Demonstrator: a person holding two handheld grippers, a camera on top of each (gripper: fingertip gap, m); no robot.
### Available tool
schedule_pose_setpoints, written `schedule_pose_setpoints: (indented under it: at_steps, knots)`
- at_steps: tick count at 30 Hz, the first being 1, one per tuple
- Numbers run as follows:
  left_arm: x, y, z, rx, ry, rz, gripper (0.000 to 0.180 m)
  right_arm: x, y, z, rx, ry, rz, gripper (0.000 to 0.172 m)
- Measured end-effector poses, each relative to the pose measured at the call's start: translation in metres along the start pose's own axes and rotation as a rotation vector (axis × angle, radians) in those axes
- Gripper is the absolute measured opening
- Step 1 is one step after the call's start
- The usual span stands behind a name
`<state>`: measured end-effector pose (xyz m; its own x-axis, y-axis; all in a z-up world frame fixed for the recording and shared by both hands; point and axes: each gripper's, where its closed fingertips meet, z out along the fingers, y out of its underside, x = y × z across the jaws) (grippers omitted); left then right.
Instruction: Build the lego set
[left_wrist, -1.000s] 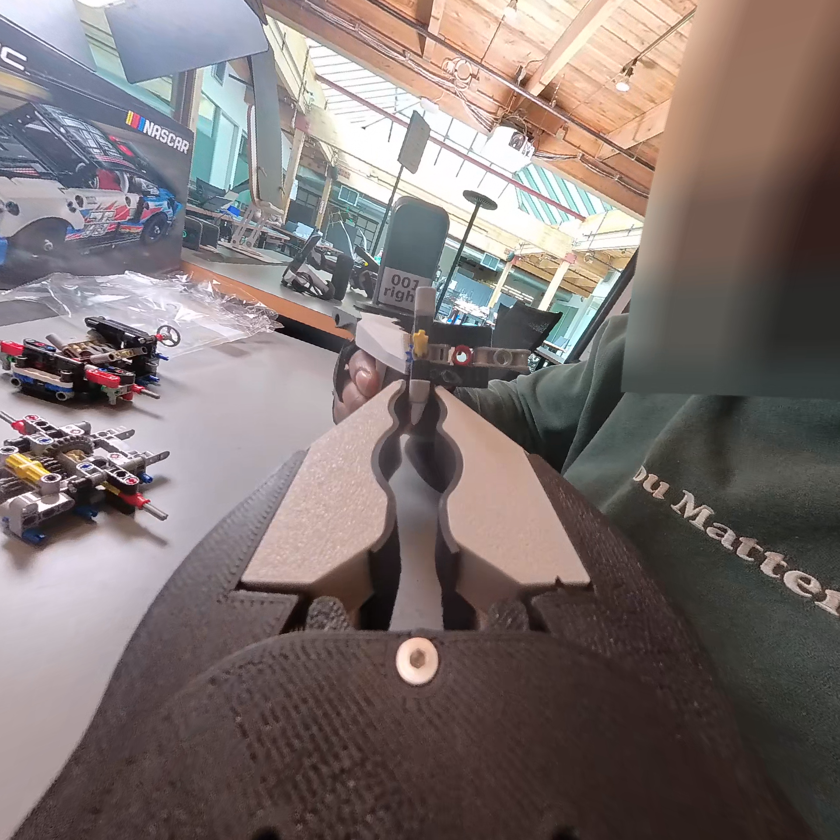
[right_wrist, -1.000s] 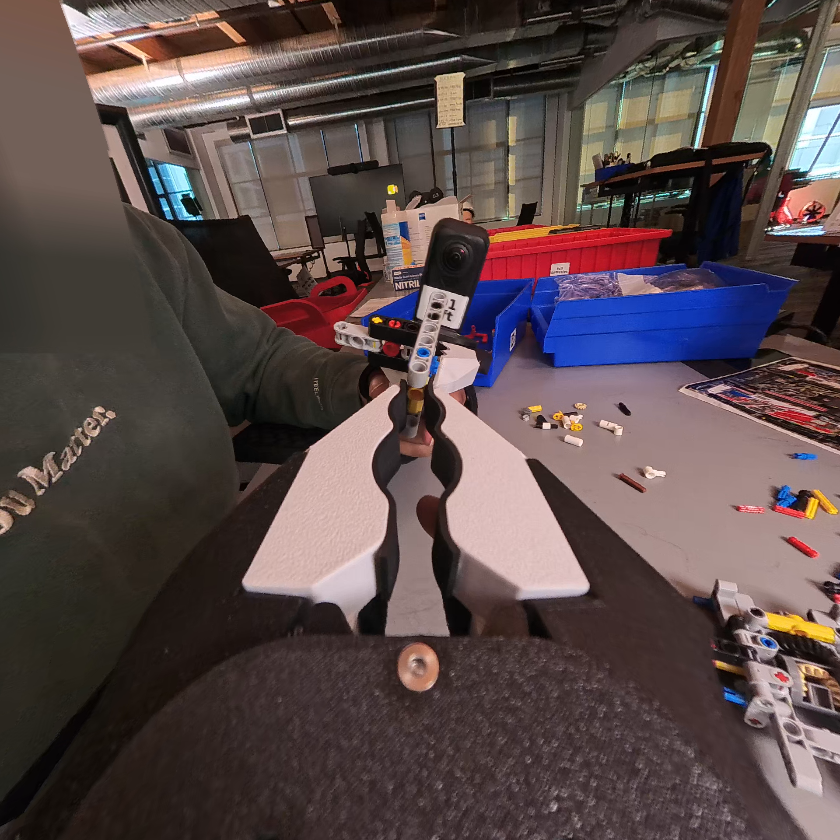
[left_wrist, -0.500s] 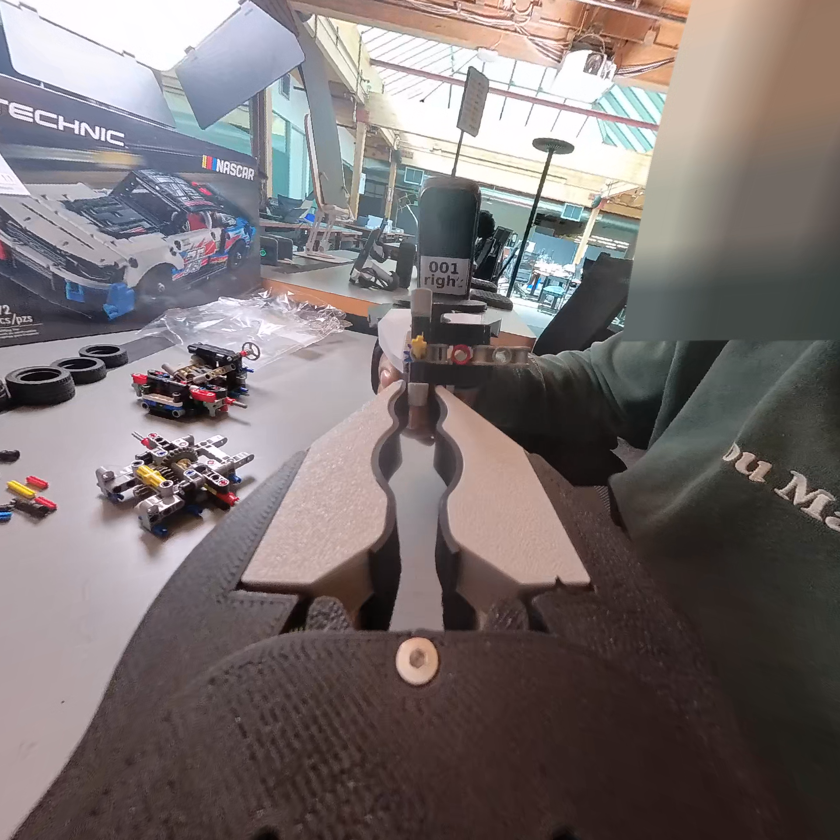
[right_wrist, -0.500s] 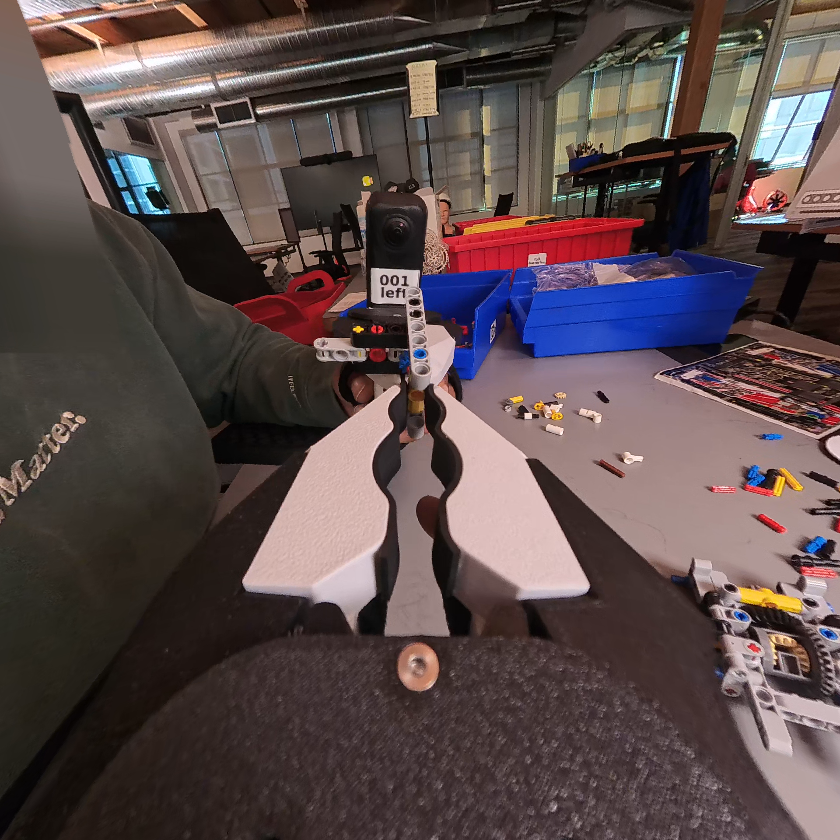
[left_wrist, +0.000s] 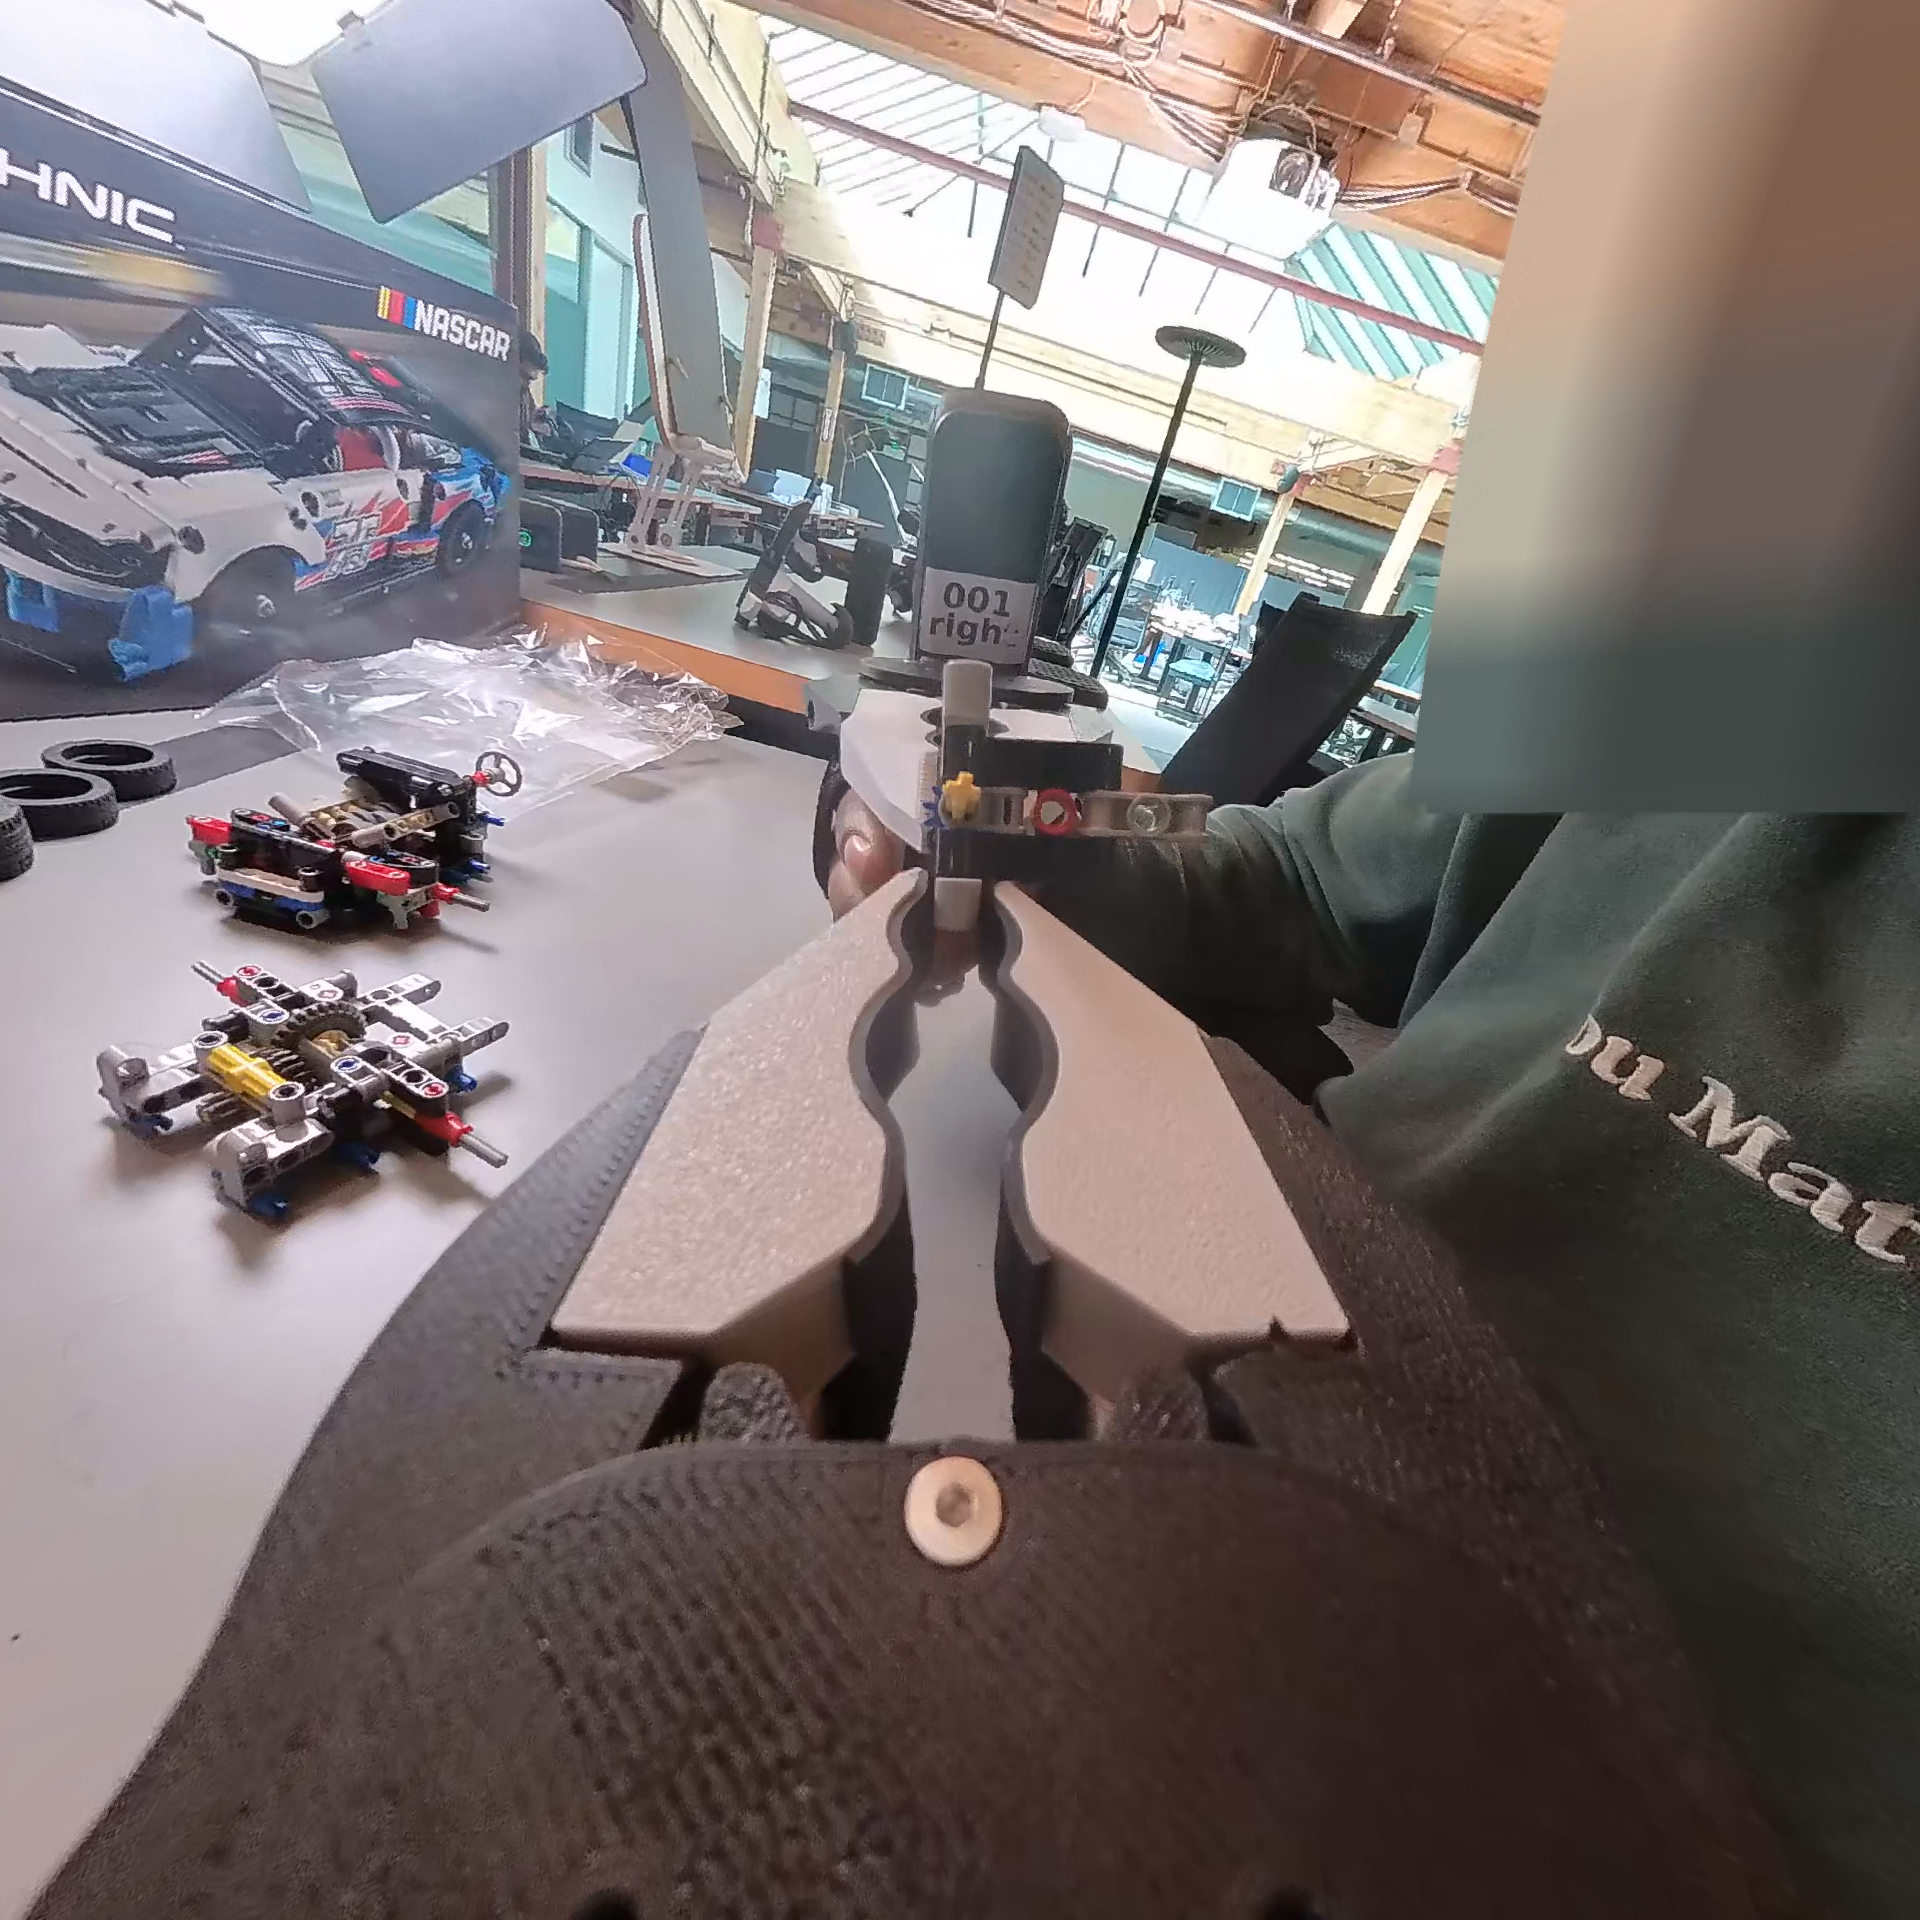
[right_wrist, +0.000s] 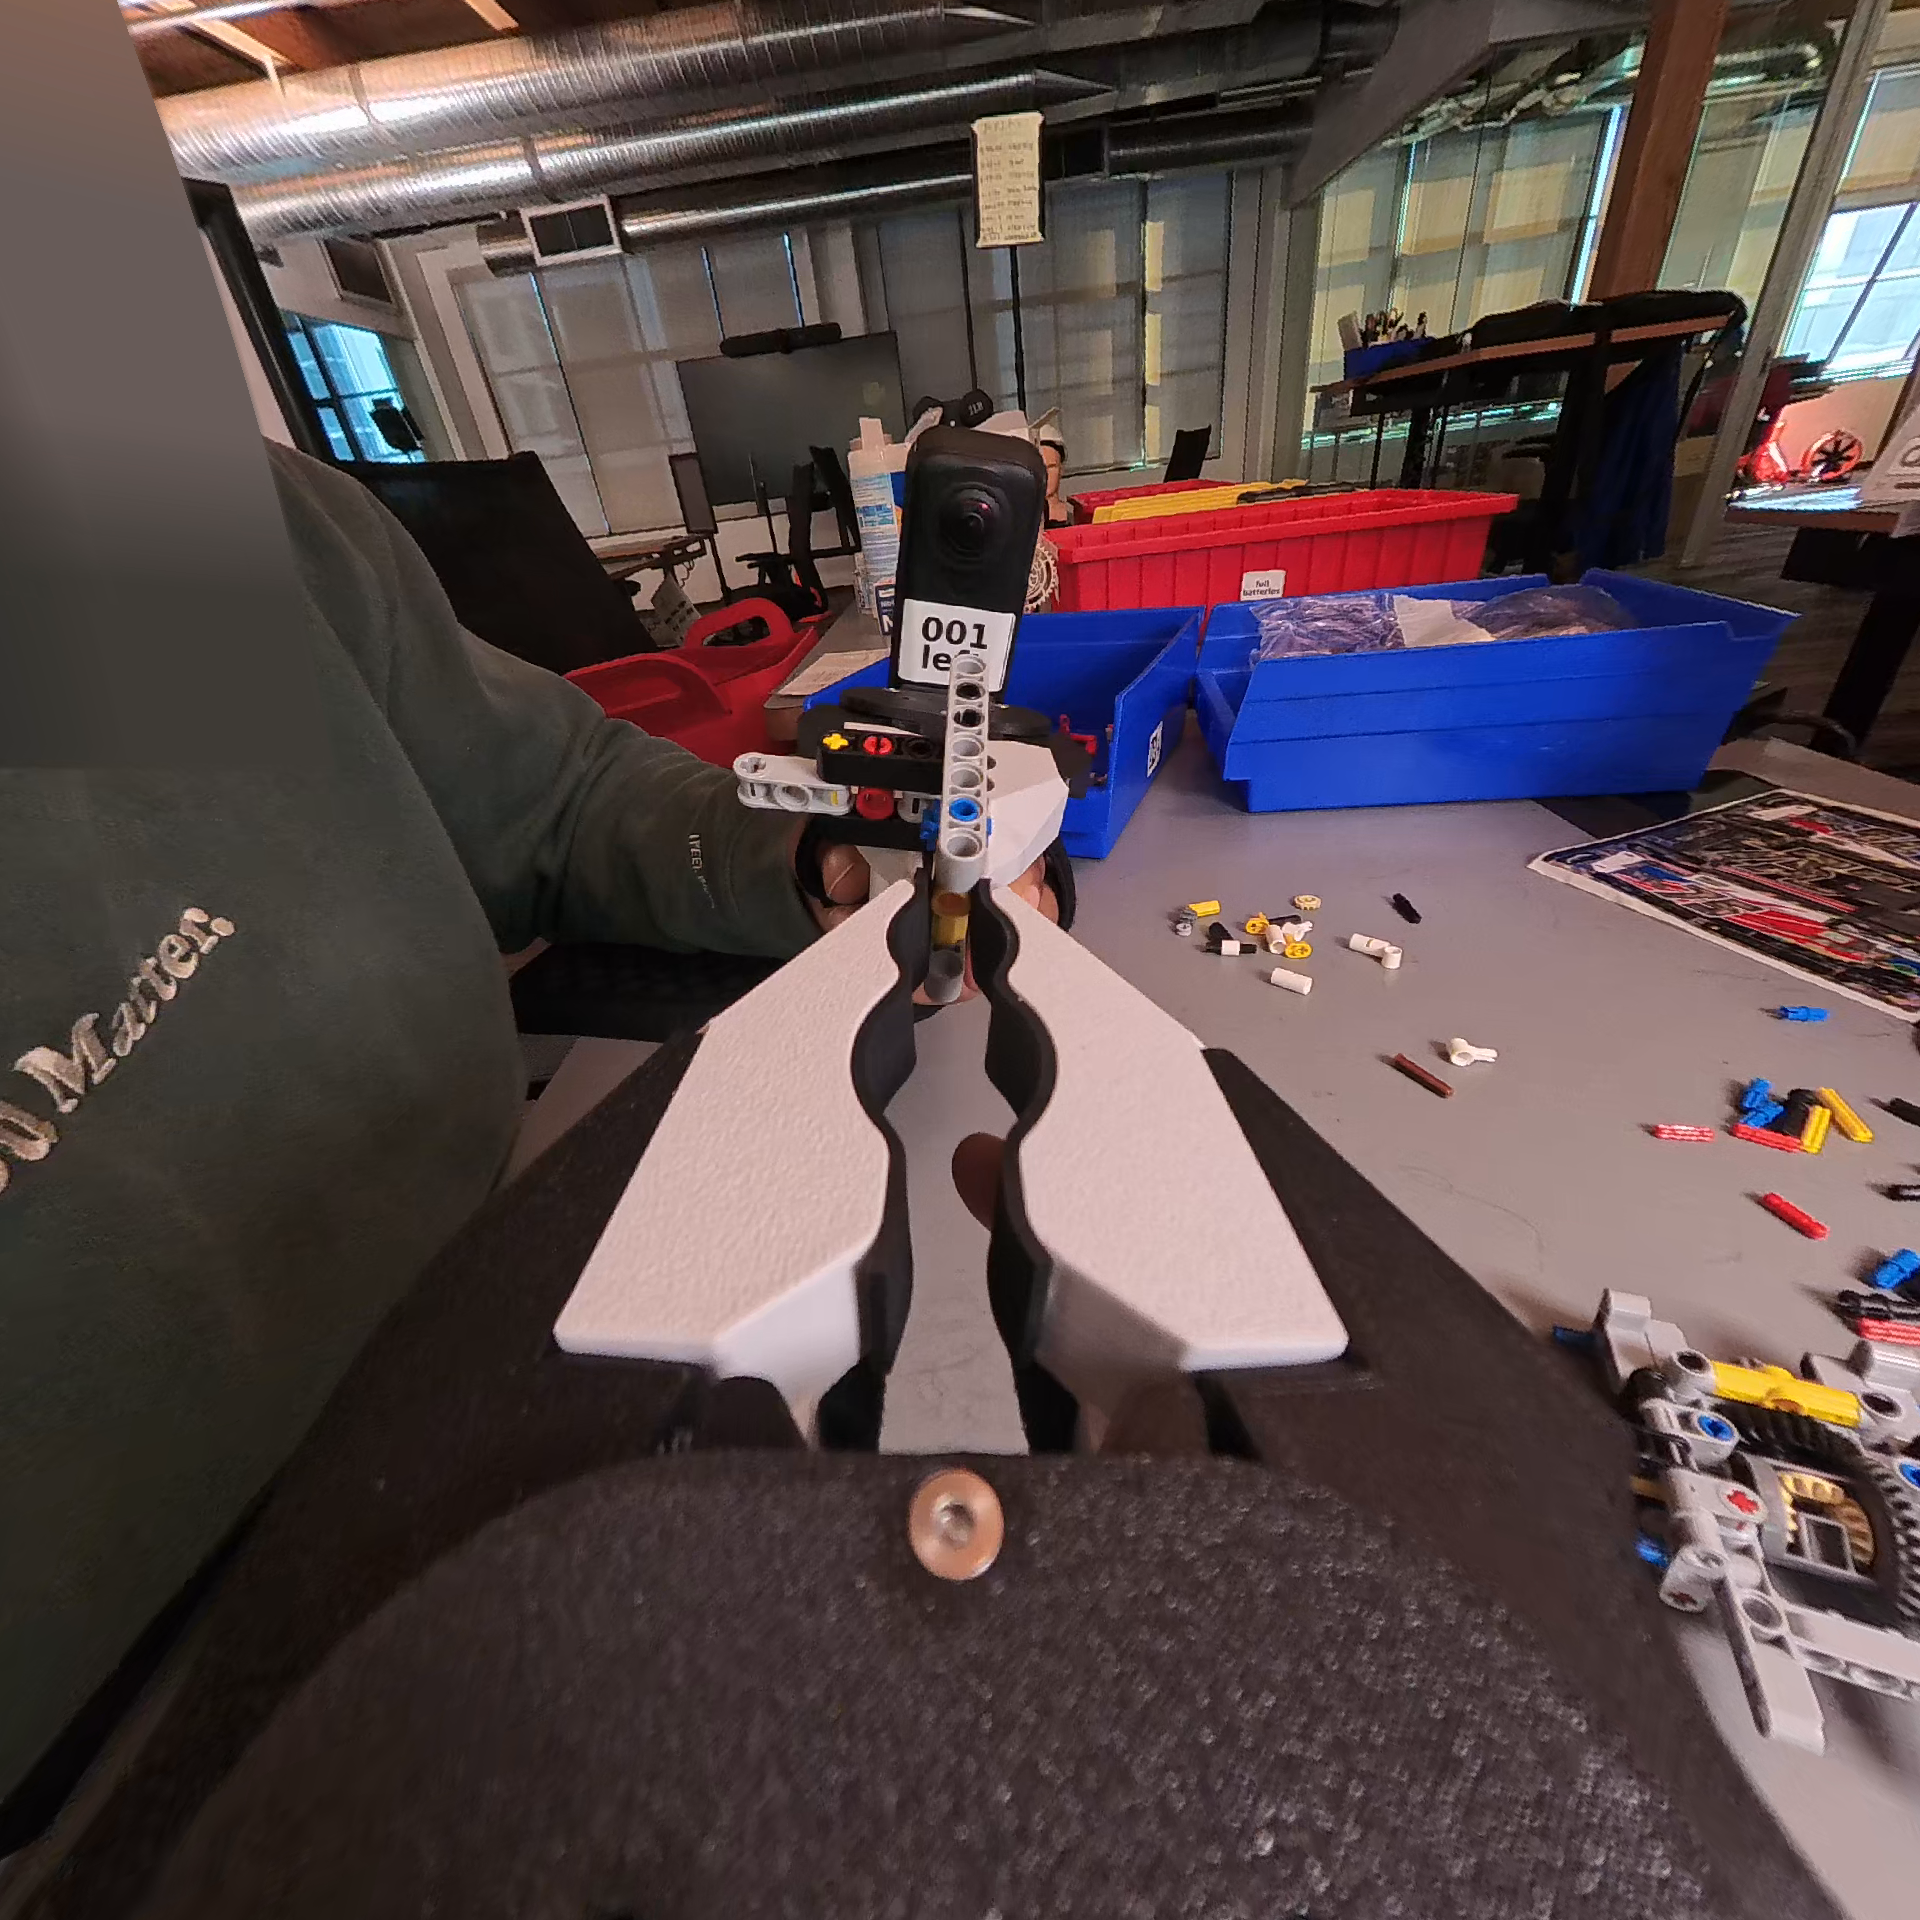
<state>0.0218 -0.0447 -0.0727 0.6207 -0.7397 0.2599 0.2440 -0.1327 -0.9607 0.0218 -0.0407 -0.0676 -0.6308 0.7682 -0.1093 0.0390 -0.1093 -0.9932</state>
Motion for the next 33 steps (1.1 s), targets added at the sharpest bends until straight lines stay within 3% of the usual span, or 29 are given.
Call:
schedule_pose_setpoints:
  at_steps: [19,23,27,31,33]
  knots:
    - [-0.002,0.000,-0.002,-0.004,0.010,-0.048,0.006,0.002,0.000,0.001,0.010,0.018,0.004,0.006]
    - [-0.005,0.008,-0.003,-0.042,0.077,-0.230,0.006,0.007,0.000,-0.005,-0.011,0.019,-0.011,0.037]
    - [-0.002,0.044,-0.008,-0.228,0.200,-0.501,0.006,0.006,0.024,-0.018,-0.170,-0.018,-0.091,0.035]
    - [0.006,0.076,-0.009,-0.388,0.248,-0.609,0.006,0.003,0.046,-0.020,-0.307,-0.021,-0.160,0.028]
    - [0.014,0.083,-0.010,-0.433,0.290,-0.642,0.006,-0.012,0.062,-0.019,-0.412,-0.082,-0.252,0.047]
